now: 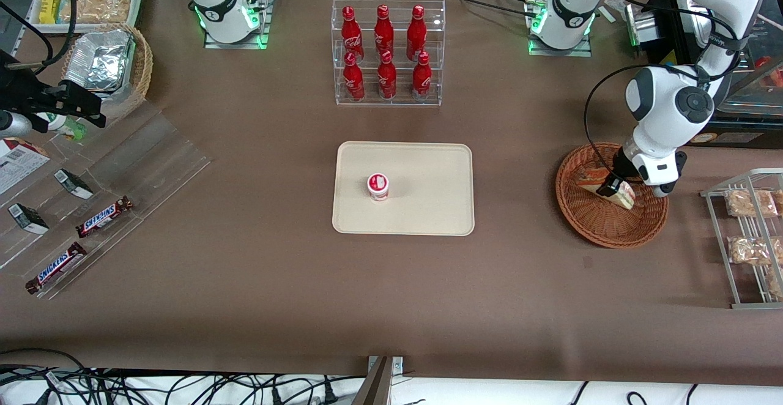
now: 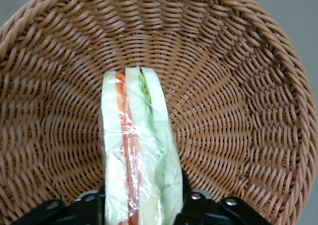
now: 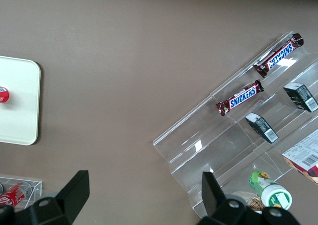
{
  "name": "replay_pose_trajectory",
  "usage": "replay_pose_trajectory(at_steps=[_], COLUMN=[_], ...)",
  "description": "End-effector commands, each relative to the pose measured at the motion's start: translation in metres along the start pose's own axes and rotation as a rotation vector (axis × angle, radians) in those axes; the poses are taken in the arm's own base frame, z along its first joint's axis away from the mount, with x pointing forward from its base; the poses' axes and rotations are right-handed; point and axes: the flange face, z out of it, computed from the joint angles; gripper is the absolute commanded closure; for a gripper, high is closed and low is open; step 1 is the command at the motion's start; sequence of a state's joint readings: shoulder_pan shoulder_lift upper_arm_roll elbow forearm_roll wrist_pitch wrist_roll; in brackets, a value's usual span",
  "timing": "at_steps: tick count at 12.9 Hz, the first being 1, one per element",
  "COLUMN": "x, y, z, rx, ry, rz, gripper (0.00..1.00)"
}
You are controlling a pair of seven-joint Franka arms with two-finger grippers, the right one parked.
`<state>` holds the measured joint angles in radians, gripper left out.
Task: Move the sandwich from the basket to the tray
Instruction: 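Close the left gripper on the wrapped sandwich standing on edge, then lift the sandwich out of the basket with the left gripper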
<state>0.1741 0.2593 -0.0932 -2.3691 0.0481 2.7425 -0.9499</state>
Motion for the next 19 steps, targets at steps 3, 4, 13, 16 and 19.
replay_pose_trajectory(at_steps=[3,4,13,16,19], x=[0.004,0.008,0.031,0.015,-0.018], y=[0.010,0.015,0.095,0.118,0.140], z=[-0.013,-0.026,-0.171,-0.201,-0.216], rx=[-0.001,0.010,0.128,0.129,0.127], ry=[0.014,0.013,-0.071,-0.095,-0.126], rz=[0.012,0.027,0.255,0.396,0.609], gripper=[1.00,1.00,1.00,1.00,1.00])
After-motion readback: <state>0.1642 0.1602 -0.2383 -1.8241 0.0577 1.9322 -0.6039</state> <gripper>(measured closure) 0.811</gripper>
